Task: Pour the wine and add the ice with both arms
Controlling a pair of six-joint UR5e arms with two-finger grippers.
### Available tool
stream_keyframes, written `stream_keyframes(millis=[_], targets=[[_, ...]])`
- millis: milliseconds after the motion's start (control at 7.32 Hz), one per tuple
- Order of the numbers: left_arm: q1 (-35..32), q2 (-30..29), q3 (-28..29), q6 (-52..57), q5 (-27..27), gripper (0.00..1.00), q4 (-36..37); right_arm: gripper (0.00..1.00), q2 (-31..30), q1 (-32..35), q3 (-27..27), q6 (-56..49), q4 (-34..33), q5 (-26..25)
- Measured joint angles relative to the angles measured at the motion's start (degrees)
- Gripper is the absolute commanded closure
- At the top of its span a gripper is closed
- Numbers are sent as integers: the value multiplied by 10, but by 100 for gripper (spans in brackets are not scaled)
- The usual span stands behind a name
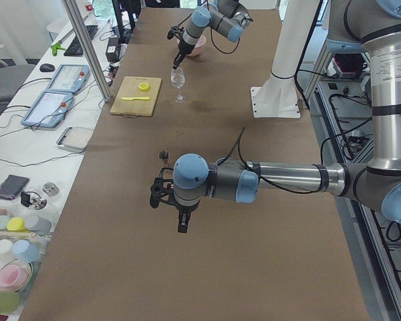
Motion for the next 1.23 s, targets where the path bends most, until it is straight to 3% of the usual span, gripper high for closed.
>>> stream_keyframes(millis=[137,273,820,1230], targets=[[0,0,0,0,0,2,0,12,-2,0,3,-1,0,0],[0,0,0,0,0,2,0,1,-4,0,8,-3,0,2],[0,0,0,0,-1,2,0,0,-30,1,54,-14,-1,11],[0,1,1,0,10,2,3,0,-116,40,171,-69,0,84]])
